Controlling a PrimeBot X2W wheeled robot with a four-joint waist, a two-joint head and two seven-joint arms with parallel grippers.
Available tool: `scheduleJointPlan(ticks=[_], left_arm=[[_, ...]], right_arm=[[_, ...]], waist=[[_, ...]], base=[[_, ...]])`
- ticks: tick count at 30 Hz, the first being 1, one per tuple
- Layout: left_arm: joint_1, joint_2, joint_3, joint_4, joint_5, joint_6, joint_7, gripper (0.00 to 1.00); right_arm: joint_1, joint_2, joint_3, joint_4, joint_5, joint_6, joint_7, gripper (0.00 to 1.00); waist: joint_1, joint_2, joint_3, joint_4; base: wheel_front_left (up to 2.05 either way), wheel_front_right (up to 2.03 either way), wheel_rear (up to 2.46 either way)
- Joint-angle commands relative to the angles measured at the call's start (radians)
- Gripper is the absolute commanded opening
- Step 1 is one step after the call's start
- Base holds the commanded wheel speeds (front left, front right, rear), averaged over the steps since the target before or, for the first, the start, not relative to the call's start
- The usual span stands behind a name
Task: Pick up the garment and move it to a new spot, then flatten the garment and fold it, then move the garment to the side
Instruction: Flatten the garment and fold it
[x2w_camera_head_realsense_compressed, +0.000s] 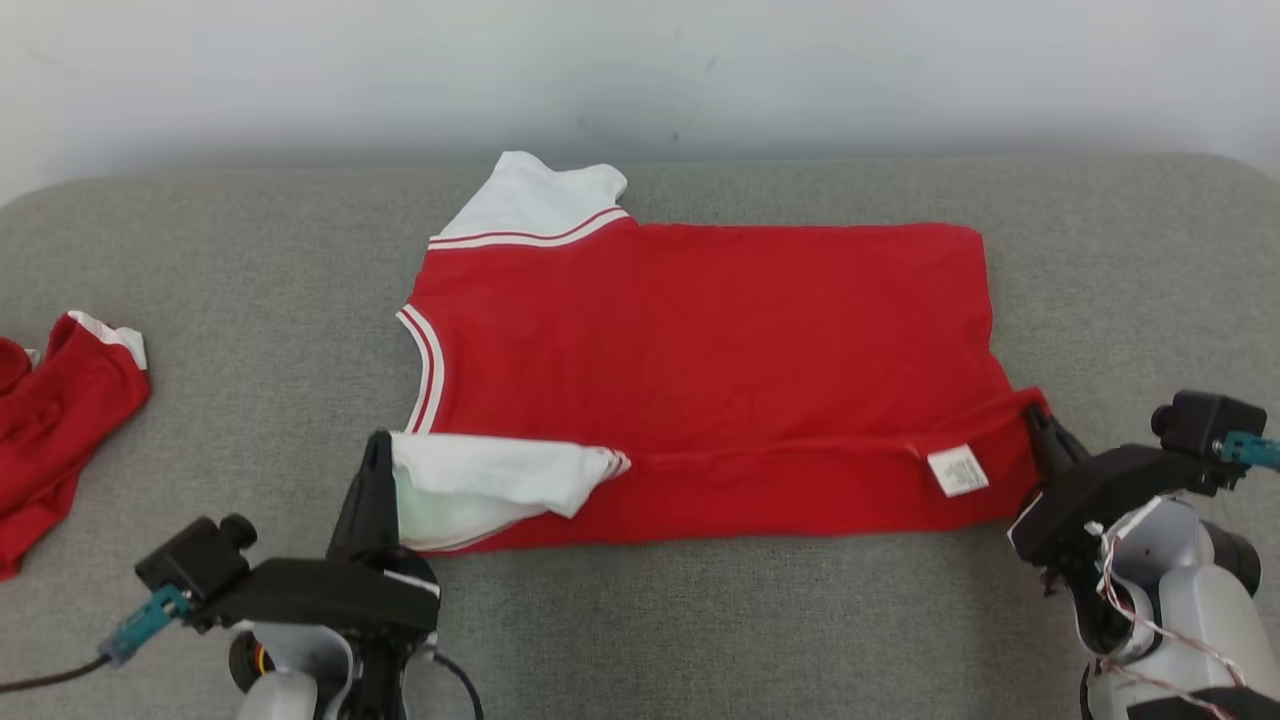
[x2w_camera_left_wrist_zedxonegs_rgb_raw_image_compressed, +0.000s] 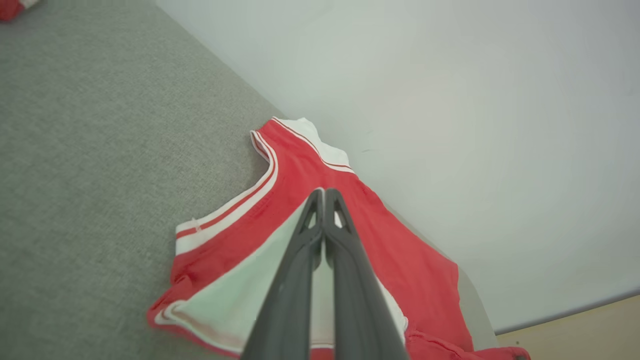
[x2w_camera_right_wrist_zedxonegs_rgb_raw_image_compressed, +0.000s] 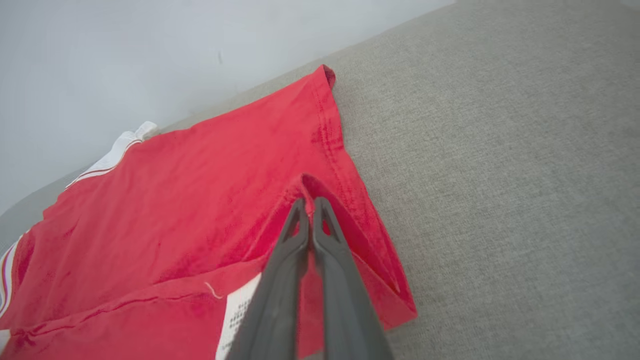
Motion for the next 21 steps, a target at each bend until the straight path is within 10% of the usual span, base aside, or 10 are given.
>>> scheduleJointPlan(ticks=[1, 11, 12, 13, 21], left_arm=[[-0.038, 0.0, 0.004, 0.024, 0.017, 0.003, -0.018, 0.0], [-0.147, -0.003, -0.002, 0.153, 0.049, 0.002, -0.066, 0.0], [-0.155, -0.001, -0.005, 0.163, 0.056, 0.005, -0.071, 0.39], [-0.162, -0.002, -0.006, 0.171, 0.055, 0.003, -0.08, 1.0], [-0.194, 0.018, -0.001, 0.196, 0.13, -0.027, -0.162, 1.0]], right_arm=[[-0.037, 0.0, -0.01, 0.034, -0.018, -0.002, -0.023, 0.0], [-0.157, 0.0, -0.008, 0.206, -0.05, -0.002, -0.112, 0.0], [-0.167, 0.0, -0.008, 0.216, -0.056, -0.002, -0.127, 0.38], [-0.175, 0.0, -0.009, 0.231, -0.05, -0.002, -0.136, 1.0], [-0.238, 0.0, -0.036, 0.309, -0.067, -0.002, -0.261, 1.0]], waist=[[-0.0001, -0.0001, 0.02, 0.001], [-0.0001, -0.0001, 0.06, 0.011], [-0.0001, -0.0001, 0.063, 0.012], [-0.0001, -0.0001, 0.064, 0.013], [-0.0001, -0.0001, 0.059, 0.018]], base=[[0.0, 0.0, 0.0], [0.0, 0.0, 0.0], [0.0, 0.0, 0.0], [0.0, 0.0, 0.0], [0.0, 0.0, 0.0]])
